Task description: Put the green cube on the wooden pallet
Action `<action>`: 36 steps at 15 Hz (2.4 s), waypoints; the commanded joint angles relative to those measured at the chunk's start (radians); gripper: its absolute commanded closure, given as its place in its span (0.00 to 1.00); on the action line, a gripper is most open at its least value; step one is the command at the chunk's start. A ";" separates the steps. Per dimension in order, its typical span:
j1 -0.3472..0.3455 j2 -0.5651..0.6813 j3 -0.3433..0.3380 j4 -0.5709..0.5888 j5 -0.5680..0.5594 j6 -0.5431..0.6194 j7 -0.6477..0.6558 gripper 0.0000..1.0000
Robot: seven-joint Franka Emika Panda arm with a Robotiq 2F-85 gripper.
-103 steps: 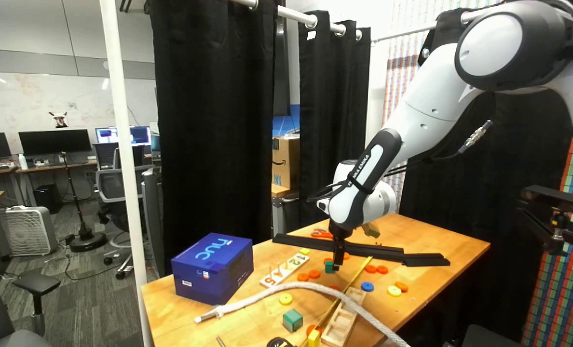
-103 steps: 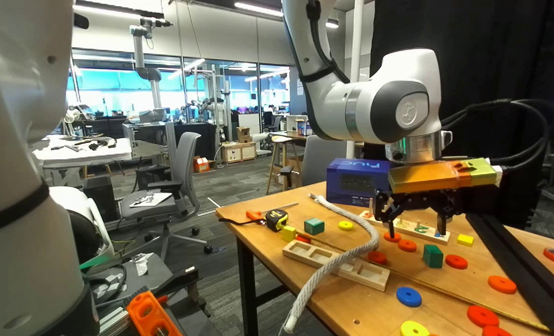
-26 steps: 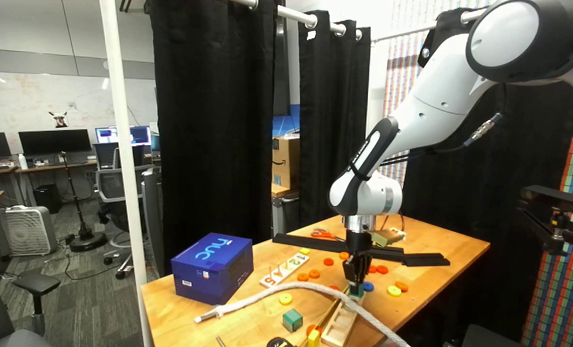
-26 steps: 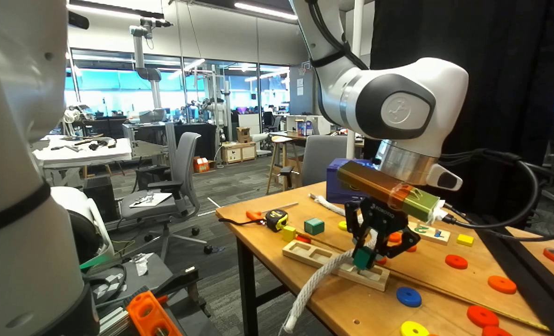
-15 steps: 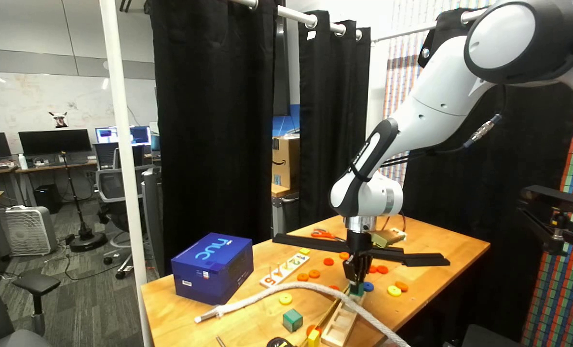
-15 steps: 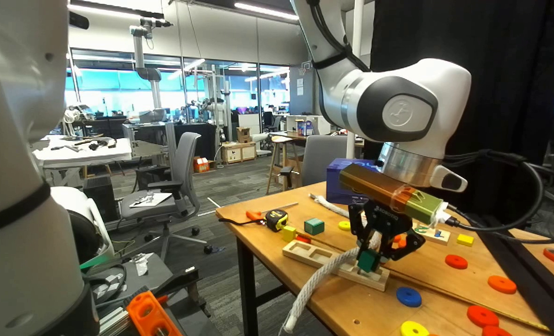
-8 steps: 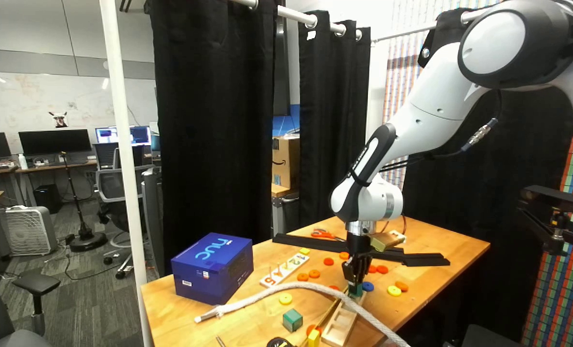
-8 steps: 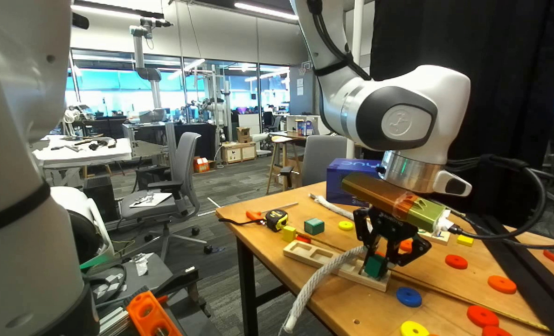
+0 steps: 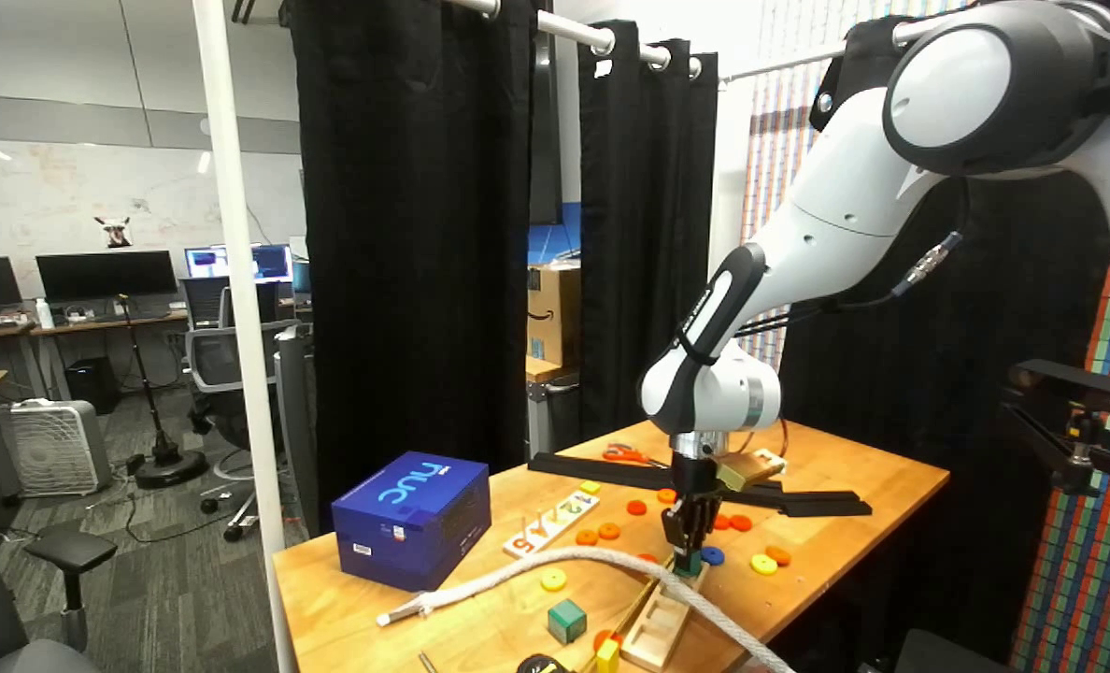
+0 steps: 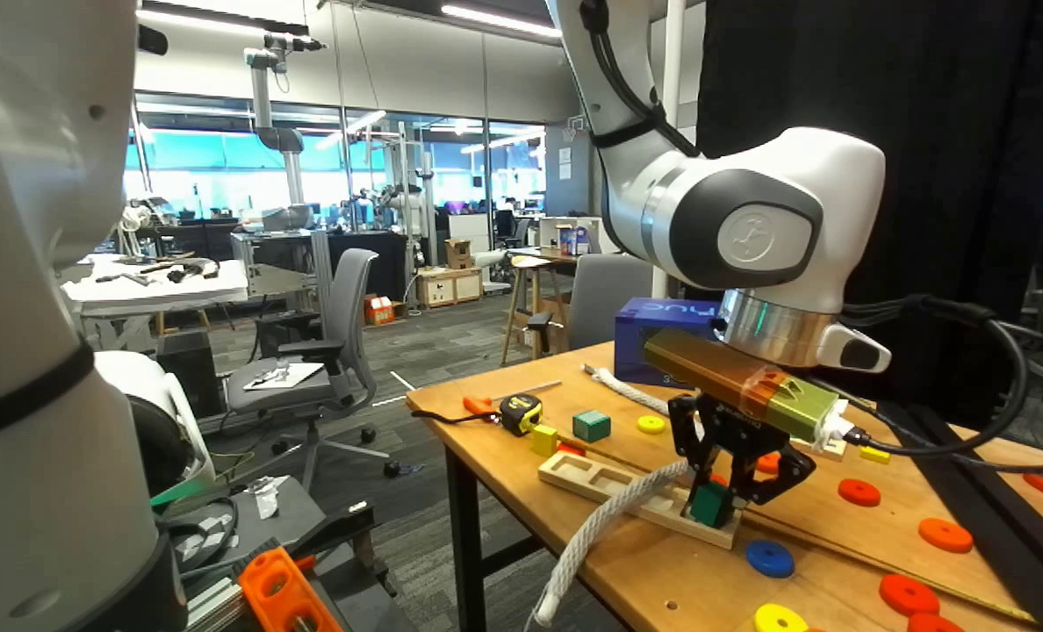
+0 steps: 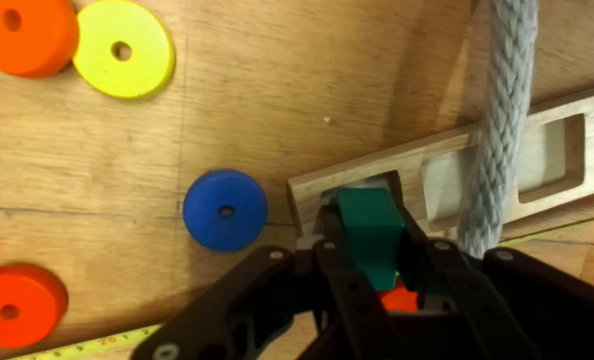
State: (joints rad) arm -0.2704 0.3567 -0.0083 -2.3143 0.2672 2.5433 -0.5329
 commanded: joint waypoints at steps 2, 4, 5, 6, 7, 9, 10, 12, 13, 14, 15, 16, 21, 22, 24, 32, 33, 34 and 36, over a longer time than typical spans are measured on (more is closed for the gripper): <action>-0.014 -0.003 0.015 -0.007 0.023 0.017 0.019 0.31; -0.013 -0.006 0.015 -0.010 0.023 0.019 0.025 0.17; -0.013 -0.008 0.015 -0.012 0.022 0.019 0.028 0.08; -0.013 -0.011 0.015 -0.015 0.022 0.018 0.030 0.01; -0.013 -0.019 0.014 -0.018 0.021 0.013 0.034 0.00; -0.006 -0.055 0.006 -0.038 0.008 0.004 0.053 0.00; -0.002 -0.086 0.001 -0.055 0.000 -0.006 0.065 0.00; 0.012 -0.151 -0.017 -0.085 -0.022 -0.033 0.106 0.00; 0.021 -0.189 -0.029 -0.101 -0.037 -0.053 0.137 0.00; 0.032 -0.242 -0.045 -0.124 -0.059 -0.084 0.185 0.00; 0.044 -0.293 -0.060 -0.143 -0.083 -0.120 0.235 0.00; 0.056 -0.348 -0.075 -0.164 -0.114 -0.164 0.297 0.00; 0.079 -0.625 -0.090 -0.221 -0.237 -0.465 0.542 0.00; 0.081 -0.684 -0.082 -0.231 -0.249 -0.520 0.580 0.00; 0.083 -0.794 -0.069 -0.242 -0.262 -0.639 0.641 0.00; 0.143 -1.100 -0.018 -0.315 -0.389 -0.809 0.548 0.00; 0.155 -1.129 -0.014 -0.329 -0.402 -0.811 0.534 0.00; 0.169 -1.160 -0.014 -0.344 -0.399 -0.811 0.530 0.00; 0.188 -1.235 -0.024 -0.381 -0.367 -0.784 0.537 0.00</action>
State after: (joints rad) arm -0.1141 -0.7446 -0.0237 -2.6326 -0.1101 1.7405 0.0185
